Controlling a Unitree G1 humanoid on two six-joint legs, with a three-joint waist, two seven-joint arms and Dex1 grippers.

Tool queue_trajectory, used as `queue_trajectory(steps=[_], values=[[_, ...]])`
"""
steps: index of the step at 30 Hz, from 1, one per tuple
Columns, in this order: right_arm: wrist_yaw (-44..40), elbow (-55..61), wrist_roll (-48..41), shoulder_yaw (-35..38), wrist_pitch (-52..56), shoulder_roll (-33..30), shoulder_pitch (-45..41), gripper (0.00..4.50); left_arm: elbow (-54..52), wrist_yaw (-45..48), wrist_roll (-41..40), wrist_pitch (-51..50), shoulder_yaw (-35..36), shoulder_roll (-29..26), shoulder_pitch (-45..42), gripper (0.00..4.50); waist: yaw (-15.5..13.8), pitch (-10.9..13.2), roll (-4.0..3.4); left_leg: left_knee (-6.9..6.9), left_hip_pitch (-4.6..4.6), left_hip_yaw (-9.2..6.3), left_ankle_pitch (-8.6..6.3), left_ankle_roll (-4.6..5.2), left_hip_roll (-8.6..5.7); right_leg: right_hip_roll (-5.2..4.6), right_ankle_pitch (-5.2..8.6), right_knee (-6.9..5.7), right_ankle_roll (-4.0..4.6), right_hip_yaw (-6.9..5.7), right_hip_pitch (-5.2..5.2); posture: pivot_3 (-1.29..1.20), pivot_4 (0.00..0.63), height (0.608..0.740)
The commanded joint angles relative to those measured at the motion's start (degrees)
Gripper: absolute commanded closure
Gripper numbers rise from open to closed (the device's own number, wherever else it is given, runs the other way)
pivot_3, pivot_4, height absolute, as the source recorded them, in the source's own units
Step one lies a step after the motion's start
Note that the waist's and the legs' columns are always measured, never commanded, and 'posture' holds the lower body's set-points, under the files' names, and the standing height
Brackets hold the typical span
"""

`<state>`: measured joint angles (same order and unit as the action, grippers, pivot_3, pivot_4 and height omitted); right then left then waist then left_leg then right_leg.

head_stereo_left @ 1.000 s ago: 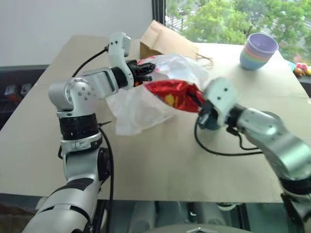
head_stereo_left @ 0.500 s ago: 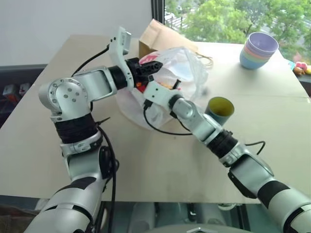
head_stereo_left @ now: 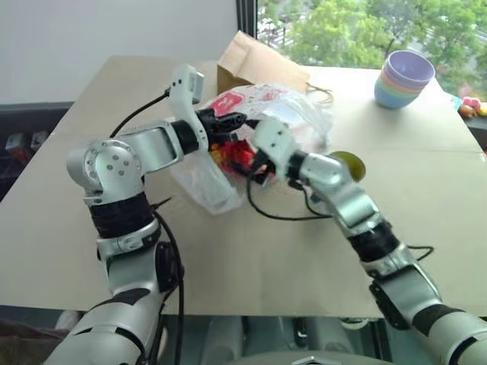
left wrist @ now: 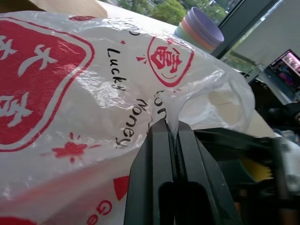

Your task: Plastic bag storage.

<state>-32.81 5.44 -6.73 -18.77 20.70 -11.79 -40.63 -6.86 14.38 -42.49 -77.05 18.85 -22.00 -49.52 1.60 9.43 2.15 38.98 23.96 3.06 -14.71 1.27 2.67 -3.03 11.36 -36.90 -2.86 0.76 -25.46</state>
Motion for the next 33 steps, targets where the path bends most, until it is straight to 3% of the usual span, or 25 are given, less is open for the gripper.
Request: queue_trajectory(steps=[1, 7, 9, 14, 16, 18, 19, 22, 27, 33], values=[[-1.22, 18.49, -7.74, 7.92, 12.16, -4.73, 3.28, 0.01, -2.83, 1.54, 3.36, 7.02, -3.96, -1.41, 1.70, 4.50, -0.36, 0.01, -0.01, 0.00, 0.00, 0.01, 0.00, -0.01, 0.00, 0.00, 0.00, -0.02, 0.01, 0.00, 0.00, 0.00, 0.150, 0.740], [4.68, 42.06, -16.91, 22.83, 34.01, -13.16, 12.81, 0.01, -5.29, 7.28, 7.51, 20.13, -8.68, -3.04, 5.87, 4.50, -1.04, 0.01, -0.02, 0.00, 0.00, 0.04, -0.09, 0.16, 0.01, 0.02, 0.01, -0.01, 0.03, -0.02, -0.01, 0.00, 0.150, 0.740], [6.44, 48.32, -20.50, 31.17, 42.97, -14.44, 17.46, 0.01, -4.98, 8.33, 7.52, 21.28, -8.99, -3.31, 6.31, 4.50, -1.05, 0.01, -0.02, 0.01, -0.03, 0.31, -0.12, 0.21, 0.00, 0.01, 0.01, 0.03, 0.03, -0.02, 0.03, 0.00, 0.150, 0.740], [13.25, 54.56, -28.12, 40.78, 55.87, -15.07, 30.44, 0.01, -3.86, 10.51, 8.64, 22.83, -10.39, -5.00, 6.46, 4.50, -1.17, 0.01, -0.02, 0.04, -0.09, 0.33, -0.12, 0.23, 0.00, 0.04, 0.03, 0.08, 0.02, -0.01, 0.12, 0.00, 0.150, 0.740], [17.15, 54.56, -33.18, 40.43, 56.69, -14.73, 33.45, 0.01, -3.48, 11.00, 8.84, 23.12, -10.61, -5.17, 6.36, 4.50, -1.03, 0.00, -0.02, 0.06, -0.14, 0.33, -0.12, 0.24, 0.01, 0.05, 0.03, 0.08, 0.01, 0.01, 0.18, 0.00, 0.150, 0.740], [19.41, 54.56, -35.82, 37.13, 56.22, -9.34, 36.94, 0.01, -2.51, 11.52, 9.30, 23.63, -11.22, -5.06, 5.72, 4.50, -0.61, 0.03, -0.06, 0.08, -0.16, 0.37, -0.12, 0.24, 0.01, 0.06, 0.05, 0.08, 0.03, 0.07, 0.17, 0.00, 0.150, 0.740], [19.83, 53.27, -35.23, 35.17, 55.43, -5.79, 38.35, 0.01, -2.09, 11.75, 9.61, 23.90, -11.71, -4.91, 5.54, 4.50, -0.59, 0.01, -0.04, 0.10, -0.21, 0.41, -0.11, 0.25, 0.01, 0.08, 0.12, 0.07, 0.16, 0.16, 0.17, 0.00, 0.150, 0.740], [21.73, 48.11, -28.36, 26.38, 50.68, -7.45, 39.13, 0.01, -1.89, 12.13, 9.87, 24.21, -12.18, -4.73, 5.58, 4.50, -0.73, 0.01, -0.11, 0.13, -0.24, 0.18, -0.11, 0.25, 0.05, 0.24, 0.14, 0.06, 0.17, 0.08, 0.24, 0.00, 0.150, 0.740], [25.10, 38.29, -23.50, 21.48, 41.88, -1.24, 35.22, 0.01, -2.66, 11.98, 9.83, 23.14, -11.83, -5.71, 5.31, 4.50, -0.76, -0.01, -0.07, 0.25, -0.20, 0.22, -0.11, 0.25, 0.00, 0.24, 0.13, 0.09, 0.16, 0.23, 0.24, 0.00, 0.150, 0.740], [24.51, 27.04, -17.05, 17.77, 28.76, 1.27, 30.69, 0.01, -5.42, 10.88, 8.87, 21.17, -11.31, -5.87, 5.91, 4.50, -0.90, 0.00, -0.07, 0.21, -0.14, 0.14, -0.11, 0.24, 0.01, 0.28, 0.03, 0.10, 0.00, 0.15, 0.23, 0.00, 0.150, 0.740]])
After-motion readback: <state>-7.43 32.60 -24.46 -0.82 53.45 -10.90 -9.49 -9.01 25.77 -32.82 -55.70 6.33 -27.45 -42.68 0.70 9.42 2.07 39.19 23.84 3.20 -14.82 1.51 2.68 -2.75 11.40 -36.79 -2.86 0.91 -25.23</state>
